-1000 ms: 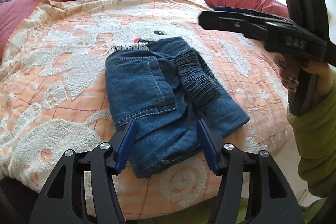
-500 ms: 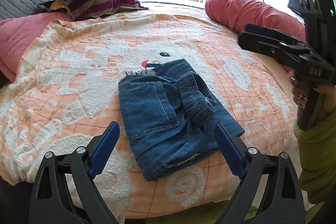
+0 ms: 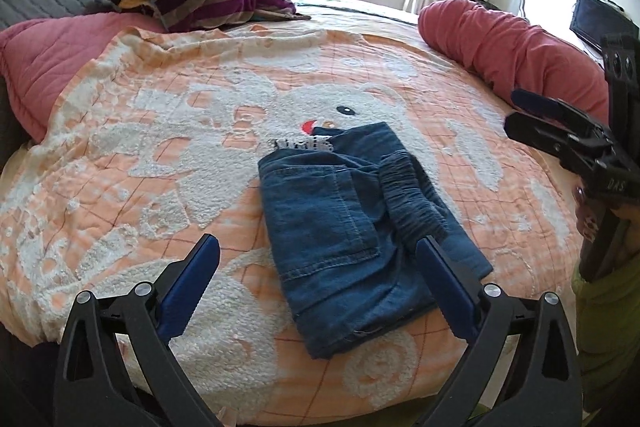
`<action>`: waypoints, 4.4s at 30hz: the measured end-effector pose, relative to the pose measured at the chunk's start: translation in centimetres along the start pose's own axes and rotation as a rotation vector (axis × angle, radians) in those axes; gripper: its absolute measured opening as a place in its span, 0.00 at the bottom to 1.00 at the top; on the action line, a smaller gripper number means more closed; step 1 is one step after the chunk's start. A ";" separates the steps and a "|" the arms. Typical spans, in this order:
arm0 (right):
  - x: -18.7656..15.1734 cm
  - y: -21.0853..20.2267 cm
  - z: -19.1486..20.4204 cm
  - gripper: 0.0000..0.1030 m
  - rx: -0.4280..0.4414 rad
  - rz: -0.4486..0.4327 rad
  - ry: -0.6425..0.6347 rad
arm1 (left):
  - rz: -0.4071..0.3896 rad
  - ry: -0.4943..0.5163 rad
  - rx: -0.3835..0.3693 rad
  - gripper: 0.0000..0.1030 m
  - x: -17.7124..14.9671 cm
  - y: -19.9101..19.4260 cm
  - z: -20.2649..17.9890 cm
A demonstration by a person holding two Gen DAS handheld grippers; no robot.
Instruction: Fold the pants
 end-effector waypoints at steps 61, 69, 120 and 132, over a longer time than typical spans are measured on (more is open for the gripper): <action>-1.9 9.3 2.2 0.08 0.144 0.164 -0.007 | -0.012 -0.080 -0.053 0.27 4.5 6.7 2.5; 2.1 11.7 2.3 0.08 0.132 0.107 -0.027 | -0.047 -0.093 -0.003 0.27 7.7 7.6 5.0; 0.5 16.3 -1.4 0.70 -0.036 0.219 0.109 | 0.012 -0.138 0.083 0.52 6.4 11.8 8.7; 2.3 11.9 -1.5 0.91 -0.039 0.097 0.129 | -0.049 -0.149 0.127 0.94 7.1 7.7 8.6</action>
Point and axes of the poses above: each gripper's, at about its wrist camera, not at the fingertips, and y roughly the way its jaws point, z to its left, x to its top, the point moved 3 cm from there along y, roughly the way its jaws point, and after that the axes turned 4 degrees about y, right-handed, at the moved point
